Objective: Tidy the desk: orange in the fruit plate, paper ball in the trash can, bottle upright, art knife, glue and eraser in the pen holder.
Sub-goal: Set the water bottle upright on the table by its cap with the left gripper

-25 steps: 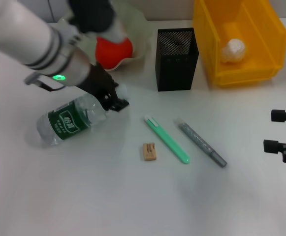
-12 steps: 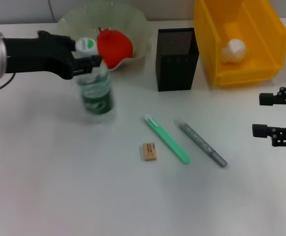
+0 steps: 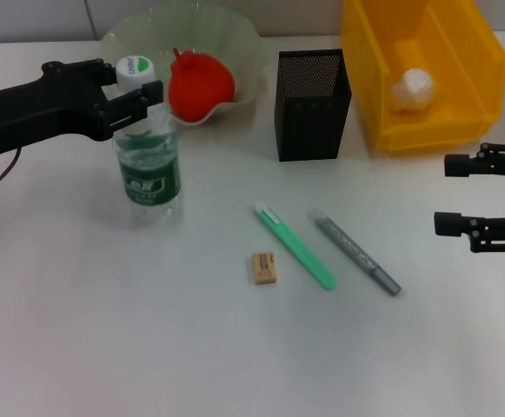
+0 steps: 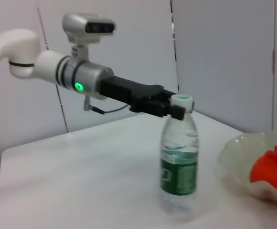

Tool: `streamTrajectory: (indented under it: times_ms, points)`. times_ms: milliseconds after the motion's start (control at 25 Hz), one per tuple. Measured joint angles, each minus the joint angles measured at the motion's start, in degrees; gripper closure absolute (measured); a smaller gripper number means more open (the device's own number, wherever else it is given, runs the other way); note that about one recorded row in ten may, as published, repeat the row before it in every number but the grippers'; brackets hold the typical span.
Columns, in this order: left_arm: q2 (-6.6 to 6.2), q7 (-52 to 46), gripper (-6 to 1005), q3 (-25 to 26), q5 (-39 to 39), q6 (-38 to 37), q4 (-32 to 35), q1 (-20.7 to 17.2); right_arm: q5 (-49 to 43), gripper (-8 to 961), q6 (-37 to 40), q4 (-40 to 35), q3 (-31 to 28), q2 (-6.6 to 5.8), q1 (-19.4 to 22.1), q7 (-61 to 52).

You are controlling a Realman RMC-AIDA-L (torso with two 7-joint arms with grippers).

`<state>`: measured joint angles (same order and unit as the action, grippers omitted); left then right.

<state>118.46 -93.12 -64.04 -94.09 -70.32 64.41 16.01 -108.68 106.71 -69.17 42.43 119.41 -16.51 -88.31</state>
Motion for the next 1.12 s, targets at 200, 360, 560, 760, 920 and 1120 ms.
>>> streamTrajectory:
  times_ms: [200, 360, 560, 760, 920, 1120]
  points:
    - [0.0, 7.65, 554, 3.7, 3.72, 1.59, -8.16, 2.18, 0.05, 194, 0.6, 0.01, 0.05, -0.03, 0.06, 0.82]
    - [-0.05, 13.02, 548, 6.34, 7.77, 3.48, -13.51, 3.2, 0.05, 194, 0.84, 0.05, 0.12, -0.02, 0.26, 0.83]
    - [-0.1, 16.19, 538, 7.6, 8.96, 3.99, -17.14, 4.03, 0.05, 193, 0.64, 0.09, 0.11, -0.06, 0.43, 0.79]
    - [-0.06, 16.56, 528, 7.5, 9.0, 3.98, -18.15, 4.22, -0.04, 193, 0.39, 0.34, 0.1, -0.06, 0.19, 0.69]
    - [-0.12, 16.71, 520, 7.65, 9.04, 3.98, -18.96, 4.29, -0.21, 193, 0.03, 0.7, 0.1, -0.06, -0.14, 0.68]
    - [-0.17, 17.4, 510, 7.51, 9.0, 3.92, -19.51, 4.34, -0.3, 193, -0.36, 1.91, 0.1, -0.17, -0.57, 0.69]
